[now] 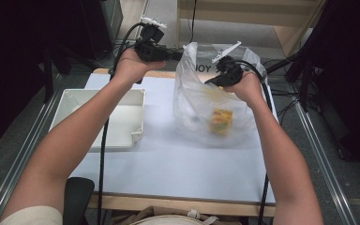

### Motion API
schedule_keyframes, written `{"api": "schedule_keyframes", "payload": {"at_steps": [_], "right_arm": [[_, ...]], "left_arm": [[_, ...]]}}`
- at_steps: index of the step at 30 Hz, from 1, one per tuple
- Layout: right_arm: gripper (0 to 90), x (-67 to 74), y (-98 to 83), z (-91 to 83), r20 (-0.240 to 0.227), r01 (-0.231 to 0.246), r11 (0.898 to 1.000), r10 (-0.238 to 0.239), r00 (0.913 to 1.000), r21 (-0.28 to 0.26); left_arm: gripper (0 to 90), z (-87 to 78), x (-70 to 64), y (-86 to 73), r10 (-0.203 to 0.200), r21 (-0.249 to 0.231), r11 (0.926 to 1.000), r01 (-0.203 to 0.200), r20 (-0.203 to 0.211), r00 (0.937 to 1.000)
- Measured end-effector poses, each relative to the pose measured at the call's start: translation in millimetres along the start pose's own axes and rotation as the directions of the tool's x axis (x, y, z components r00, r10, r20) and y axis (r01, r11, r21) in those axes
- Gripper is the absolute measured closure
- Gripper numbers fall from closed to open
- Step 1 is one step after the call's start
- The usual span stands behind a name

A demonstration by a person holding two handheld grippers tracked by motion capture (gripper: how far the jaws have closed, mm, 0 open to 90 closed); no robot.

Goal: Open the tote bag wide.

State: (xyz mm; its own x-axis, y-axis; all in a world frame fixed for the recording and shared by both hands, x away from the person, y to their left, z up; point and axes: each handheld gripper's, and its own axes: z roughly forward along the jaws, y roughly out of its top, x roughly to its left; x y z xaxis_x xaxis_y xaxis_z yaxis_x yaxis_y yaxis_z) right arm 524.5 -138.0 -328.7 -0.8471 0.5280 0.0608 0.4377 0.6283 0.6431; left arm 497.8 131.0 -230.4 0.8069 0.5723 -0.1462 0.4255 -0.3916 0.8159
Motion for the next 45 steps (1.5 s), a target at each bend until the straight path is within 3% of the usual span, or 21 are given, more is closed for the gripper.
{"api": "schedule_keyframes", "payload": {"at_steps": [6,14,18,24,27,29,32,33,38,39,41,43,45], "right_arm": [[90.0,6.6,-21.3,-7.4,-0.018,0.002,1.000,-0.002,0.9998,0.003],[90.0,8.2,-40.3,-11.9,-0.020,-0.029,0.999,0.030,0.9993,0.046],[90.0,10.1,-46.6,-16.0,-0.026,-0.030,0.998,0.032,0.9991,0.054],[90.0,19.4,-58.5,-26.2,-0.022,-0.024,0.998,0.025,0.9994,0.058],[90.0,23.7,-68.7,-30.8,-0.014,-0.022,0.998,0.023,0.9996,0.061],[90.0,24.6,-72.4,-31.9,-0.007,-0.030,0.997,0.031,0.9995,0.065],[90.0,24.6,-81.4,-34.3,-0.006,-0.033,0.998,0.033,0.9994,0.056],[90.0,24.7,-88.6,-38.3,-0.005,-0.048,0.998,0.049,0.9988,0.045],[90.0,23.7,-103.5,-45.8,0.019,-0.065,0.997,0.064,0.9978,0.047],[90.0,24.3,-110.4,-48.5,0.027,-0.081,0.995,0.079,0.9965,0.053],[90.0,26.3,-116.6,-49.7,0.037,-0.090,0.994,0.087,0.9955,0.067],[90.0,28.8,-125.3,-50.5,0.037,-0.105,0.992,0.103,0.9940,0.067],[90.0,30.5,-129.2,-51.1,0.038,-0.113,0.992,0.110,0.9932,0.063]], "left_arm": [[87.7,23.5,-20.4,15.8,0.035,0.013,0.9993,-0.036,0.034,0.9988],[87.7,47.7,-28.0,18.4,0.035,0.048,0.9982,-0.037,0.046,0.9983],[87.4,54.2,-32.2,19.0,0.034,0.040,0.9985,-0.037,0.061,0.9975],[85.8,68.2,-48.3,26.3,0.053,0.048,0.9972,-0.057,0.079,0.9955],[85.9,90.8,-64.8,27.5,0.084,0.100,0.9907,-0.092,0.084,0.9929],[86.1,97.5,-67.1,26.1,0.085,0.119,0.9884,-0.094,0.082,0.9930],[86.1,111.2,-68.2,19.3,0.068,0.154,0.9849,-0.080,0.082,0.9944],[86.1,119.4,-66.1,11.5,0.060,0.188,0.9795,-0.071,0.064,0.9962],[86.1,127.7,-63.2,-3.8,0.030,0.243,0.9690,-0.044,0.060,0.9977],[85.9,129.9,-63.8,-13.9,0.030,0.261,0.9641,-0.047,0.069,0.9972],[85.7,131.0,-64.5,-17.5,0.024,0.268,0.9624,-0.042,0.067,0.9974],[85.3,133.8,-64.9,-35.2,0.014,0.295,0.9547,-0.035,0.074,0.9972],[85.2,133.7,-64.5,-39.2,0.013,0.298,0.9539,-0.035,0.076,0.9971]]}}
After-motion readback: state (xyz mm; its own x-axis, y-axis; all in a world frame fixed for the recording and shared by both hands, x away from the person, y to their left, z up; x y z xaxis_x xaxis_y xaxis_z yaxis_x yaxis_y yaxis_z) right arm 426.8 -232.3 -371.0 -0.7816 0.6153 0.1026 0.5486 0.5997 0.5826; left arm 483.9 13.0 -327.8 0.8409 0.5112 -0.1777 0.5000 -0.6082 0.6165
